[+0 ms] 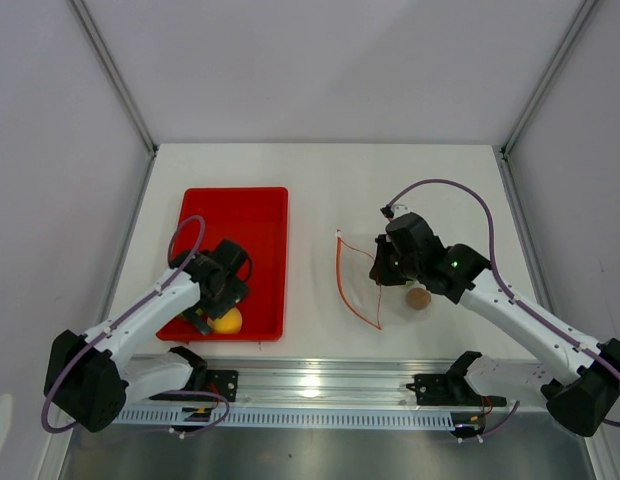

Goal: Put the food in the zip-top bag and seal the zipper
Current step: Pick up the fake fruit from the bin.

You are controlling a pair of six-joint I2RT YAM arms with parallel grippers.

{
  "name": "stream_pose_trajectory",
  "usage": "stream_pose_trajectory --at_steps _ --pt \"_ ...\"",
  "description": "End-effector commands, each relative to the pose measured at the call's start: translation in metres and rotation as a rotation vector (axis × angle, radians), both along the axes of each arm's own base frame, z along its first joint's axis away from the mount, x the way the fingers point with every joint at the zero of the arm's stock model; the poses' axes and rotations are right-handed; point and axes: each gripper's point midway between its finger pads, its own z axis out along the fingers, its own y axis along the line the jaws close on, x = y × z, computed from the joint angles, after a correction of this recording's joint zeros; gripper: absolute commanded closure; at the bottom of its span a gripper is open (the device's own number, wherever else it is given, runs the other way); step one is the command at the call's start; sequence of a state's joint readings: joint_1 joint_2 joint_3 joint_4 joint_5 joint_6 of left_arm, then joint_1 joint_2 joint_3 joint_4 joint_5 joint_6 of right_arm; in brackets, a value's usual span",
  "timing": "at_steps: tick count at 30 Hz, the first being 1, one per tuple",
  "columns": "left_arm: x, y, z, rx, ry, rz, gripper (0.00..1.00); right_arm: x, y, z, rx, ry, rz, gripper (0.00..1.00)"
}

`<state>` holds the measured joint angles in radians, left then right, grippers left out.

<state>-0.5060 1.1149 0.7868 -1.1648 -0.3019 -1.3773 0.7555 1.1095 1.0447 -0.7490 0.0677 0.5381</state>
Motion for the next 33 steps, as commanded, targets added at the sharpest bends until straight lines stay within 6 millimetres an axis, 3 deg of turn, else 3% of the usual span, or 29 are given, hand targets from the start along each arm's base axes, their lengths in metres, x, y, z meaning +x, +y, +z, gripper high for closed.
stream_pose_trajectory --at_steps 1,18,33 --pt "0.0 0.0 -0.006 -0.006 0.018 0.001 0.0 0.002 -0.001 0.004 0.002 -0.03 0.004 1.0" --pt "-0.008 0.007 -0.03 0.008 0.077 0.033 0.0 0.001 -0.001 0.0 -0.003 -0.022 0.002 1.0" --pt "-0.006 0.005 -0.04 -0.004 0.083 0.025 0.03 0.001 -0.001 -0.002 -0.007 -0.019 0.003 1.0"
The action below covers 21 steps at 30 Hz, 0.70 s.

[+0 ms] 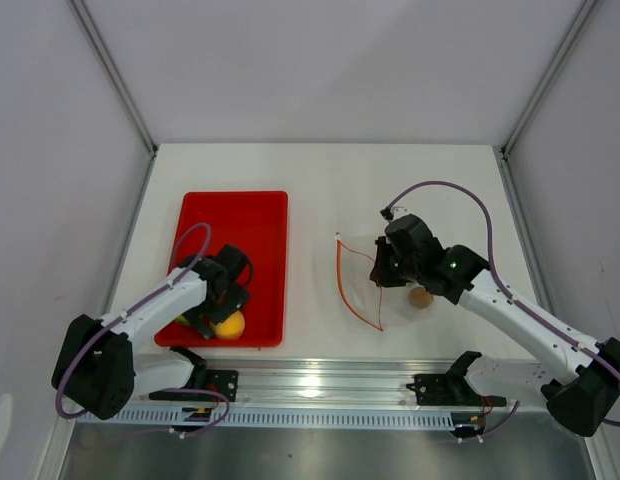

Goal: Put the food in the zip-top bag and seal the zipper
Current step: Pick up the fake fruit from the bin.

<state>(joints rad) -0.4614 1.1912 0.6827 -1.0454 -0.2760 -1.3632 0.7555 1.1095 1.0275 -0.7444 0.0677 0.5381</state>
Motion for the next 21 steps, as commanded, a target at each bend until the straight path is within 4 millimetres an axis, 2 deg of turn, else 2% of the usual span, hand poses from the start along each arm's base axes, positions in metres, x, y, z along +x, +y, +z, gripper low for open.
stream_pose_trajectory --at_steps 1,5,11,14,16,17,21 --pt "-0.001 -0.001 -0.002 -0.015 0.011 -0.007 0.04 0.003 0.0 0.005 0.002 -0.03 0.002 1.0" --pt "0.002 -0.003 -0.001 -0.023 -0.004 -0.016 0.12 0.003 0.0 0.005 0.0 -0.031 0.002 1.0" --pt "0.007 -0.004 0.005 -0.035 -0.045 -0.034 0.29 0.003 0.0 0.005 0.0 -0.03 0.001 1.0" --pt "0.013 -0.004 0.015 -0.036 -0.081 -0.044 0.43 0.004 0.0 0.006 0.003 -0.033 0.001 1.0" --pt "0.016 -0.004 0.022 -0.044 -0.109 -0.051 0.56 0.004 0.001 0.006 0.002 -0.032 0.001 1.0" --pt "0.021 -0.007 0.03 -0.055 -0.137 -0.068 0.67 0.004 0.001 0.006 0.002 -0.032 0.001 1.0" --pt "0.039 -0.02 0.055 -0.122 -0.26 -0.145 0.87 0.005 0.003 0.007 0.01 -0.034 0.001 1.0"
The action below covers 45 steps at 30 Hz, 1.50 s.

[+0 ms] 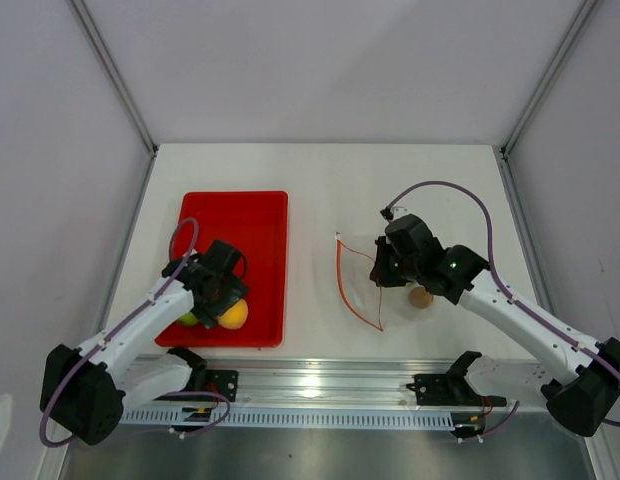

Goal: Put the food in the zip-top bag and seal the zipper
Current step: Pick up the fake fruit from the bin, then place the fake fruit in the zipper food storage bag.

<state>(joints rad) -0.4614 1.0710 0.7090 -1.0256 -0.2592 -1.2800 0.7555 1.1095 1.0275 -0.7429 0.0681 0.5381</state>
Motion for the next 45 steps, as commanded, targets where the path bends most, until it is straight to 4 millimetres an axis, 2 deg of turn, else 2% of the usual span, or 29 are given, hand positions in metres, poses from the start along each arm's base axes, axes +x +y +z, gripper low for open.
stream_pose_trajectory --at_steps 1,2,6,7,9,10,12,13,14,15,17,18,20,21,25,28,35,41,45 --pt "0.033 -0.015 0.043 -0.079 -0.205 -0.099 0.96 0.004 0.002 0.006 0.007 -0.03 0.003 1.0" --pt "0.039 -0.02 0.051 -0.1 -0.246 -0.116 0.99 0.004 0.002 0.007 0.01 -0.03 0.001 1.0" --pt "0.057 -0.044 0.087 -0.21 -0.439 -0.246 1.0 0.004 0.004 0.008 0.013 -0.031 0.004 1.0" --pt "0.057 -0.054 0.093 -0.262 -0.469 -0.297 0.99 0.004 0.004 0.009 0.014 -0.032 0.003 1.0" --pt "0.066 -0.072 0.118 -0.332 -0.611 -0.398 1.0 0.004 0.003 0.008 0.01 -0.03 0.0 1.0" --pt "0.059 -0.087 0.121 -0.4 -0.631 -0.496 0.99 0.004 0.003 0.009 0.012 -0.032 0.0 1.0" --pt "0.061 -0.11 0.151 -0.506 -0.793 -0.616 0.99 0.003 0.003 0.007 0.01 -0.028 0.0 1.0" --pt "0.058 -0.119 0.153 -0.551 -0.822 -0.666 0.99 0.004 0.003 0.008 0.01 -0.03 -0.001 1.0" --pt "0.046 -0.134 0.16 -0.64 -0.841 -0.755 0.99 0.003 0.003 0.008 0.013 -0.03 -0.002 1.0" --pt "0.048 -0.145 0.181 -0.691 -0.934 -0.81 0.99 0.003 0.004 0.009 0.014 -0.031 0.001 1.0" --pt "0.032 -0.164 0.191 -0.795 -0.958 -0.918 0.99 0.003 0.004 0.008 0.013 -0.029 0.001 1.0" --pt "0.031 -0.171 0.201 -0.822 -1.006 -0.954 0.99 0.003 0.005 0.009 0.016 -0.031 0.004 1.0" --pt "0.018 -0.182 0.207 -0.89 -1.015 -1.018 0.99 0.004 0.006 0.008 0.015 -0.03 0.001 1.0" --pt "0.016 -0.188 0.219 -0.922 -1.067 -1.043 0.99 0.003 0.006 0.008 0.016 -0.029 0.003 1.0" --pt "0.006 -0.203 0.228 -1.073 -1.075 -1.052 1.0 0.003 0.008 0.009 0.019 -0.031 0.005 1.0" --pt "-0.003 -0.222 0.23 -1.152 -1.047 -1.083 0.99 0.002 0.009 0.01 0.024 -0.032 0.007 1.0" --pt "-0.009 -0.256 0.235 -1.307 -1.049 -1.101 0.99 0.001 0.015 0.021 0.068 -0.036 0.016 1.0" --pt "-0.006 -0.27 0.228 -1.414 -1.064 -1.066 0.99 0.001 0.016 0.031 0.087 -0.05 0.017 1.0" --pt "0.0 -0.281 0.203 -1.387 -0.996 -1.039 0.99 0.001 0.015 0.033 0.086 -0.055 0.016 1.0"
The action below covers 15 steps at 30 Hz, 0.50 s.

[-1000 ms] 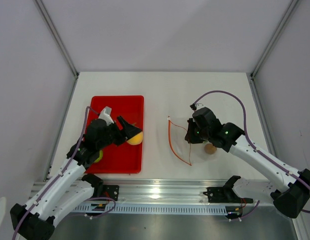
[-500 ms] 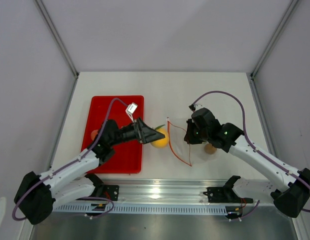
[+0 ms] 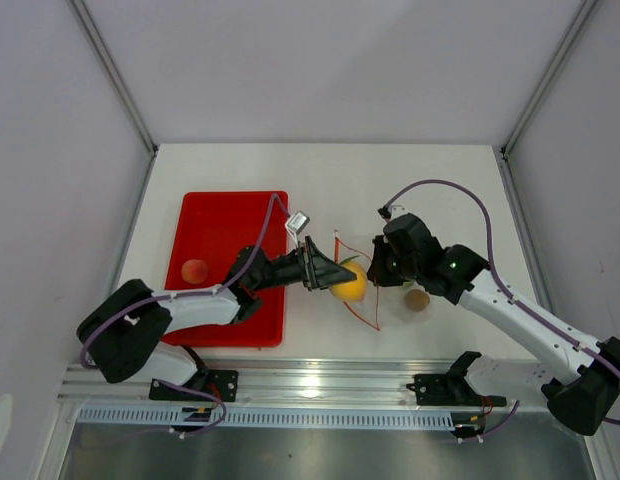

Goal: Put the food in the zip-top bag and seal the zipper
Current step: Place the fake fruit in the zipper food storage bag.

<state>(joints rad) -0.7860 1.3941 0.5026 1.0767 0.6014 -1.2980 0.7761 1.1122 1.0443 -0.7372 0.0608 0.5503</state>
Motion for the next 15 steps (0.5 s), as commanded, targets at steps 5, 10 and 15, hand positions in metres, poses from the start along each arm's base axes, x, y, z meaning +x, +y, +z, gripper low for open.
stream_pose_trajectory --at_steps 5,10,15 --pt "0.001 -0.004 -0.005 0.029 -0.032 0.051 0.99 0.003 0.003 0.027 0.058 -0.054 -0.009 1.0" --pt "0.008 -0.008 -0.026 0.22 -0.046 0.129 0.84 0.005 0.003 0.028 0.064 -0.056 -0.009 1.0" --pt "0.014 -0.002 -0.038 0.324 -0.024 0.178 0.57 0.005 0.005 0.03 0.072 -0.058 -0.007 1.0"
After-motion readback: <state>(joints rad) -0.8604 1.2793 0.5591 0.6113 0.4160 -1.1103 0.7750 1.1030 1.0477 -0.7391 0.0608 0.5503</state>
